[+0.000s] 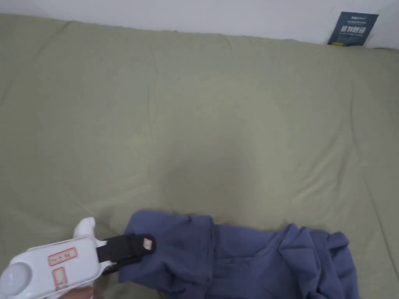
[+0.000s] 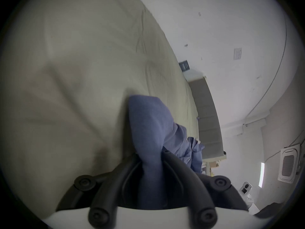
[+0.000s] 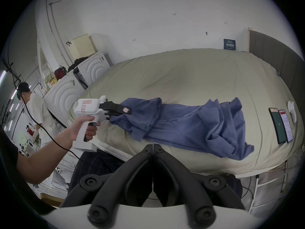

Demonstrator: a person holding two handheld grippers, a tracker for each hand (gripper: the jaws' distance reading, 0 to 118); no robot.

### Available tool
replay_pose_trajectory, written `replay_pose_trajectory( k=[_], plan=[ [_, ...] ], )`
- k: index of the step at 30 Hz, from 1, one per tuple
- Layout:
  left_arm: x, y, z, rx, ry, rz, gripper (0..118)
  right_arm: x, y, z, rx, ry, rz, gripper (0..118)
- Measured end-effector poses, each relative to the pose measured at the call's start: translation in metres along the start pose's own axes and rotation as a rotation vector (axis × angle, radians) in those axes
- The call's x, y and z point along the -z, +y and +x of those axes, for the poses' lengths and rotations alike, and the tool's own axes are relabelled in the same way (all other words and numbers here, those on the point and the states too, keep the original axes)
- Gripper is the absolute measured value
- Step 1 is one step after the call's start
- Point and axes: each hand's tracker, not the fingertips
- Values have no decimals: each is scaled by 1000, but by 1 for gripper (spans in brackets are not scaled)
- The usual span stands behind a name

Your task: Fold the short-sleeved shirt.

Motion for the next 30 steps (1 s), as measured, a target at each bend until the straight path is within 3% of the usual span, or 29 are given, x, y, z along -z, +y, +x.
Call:
replay_pose_trajectory(
  k=[5, 10, 14, 19, 23, 25, 26, 28, 29, 30],
  plan=[
    [-71, 21, 7, 131, 243, 107, 10, -13, -6, -1, -4, 13, 33, 0],
    [-82, 12, 49, 250, 335, 132, 10, -18, -13, -1, -14, 16, 50, 0],
    [-34, -26, 128, 409, 245, 103, 10, -25, -16, 2, -12, 24, 65, 0],
    [68, -79, 190, 486, 171, -53, 10, -42, -22, 13, -27, -24, 107, 0],
    [147, -110, 183, 604, 364, -189, 10, -55, -28, 34, 0, -49, 126, 0],
    [160, -111, 171, 607, 385, -176, 10, -59, -30, 45, 15, -61, 129, 0],
    [156, -107, 172, 523, 333, -190, 26, -61, -30, 49, 19, -66, 136, 0],
    [134, -101, 186, 507, 264, -161, 93, -65, -30, 57, 23, -64, 145, 0],
    [116, -96, 198, 561, 276, -146, 111, -65, -31, 60, 26, -63, 148, 0],
    [95, -92, 209, 615, 295, -84, 111, -65, -31, 63, 30, -62, 147, 0]
  ],
)
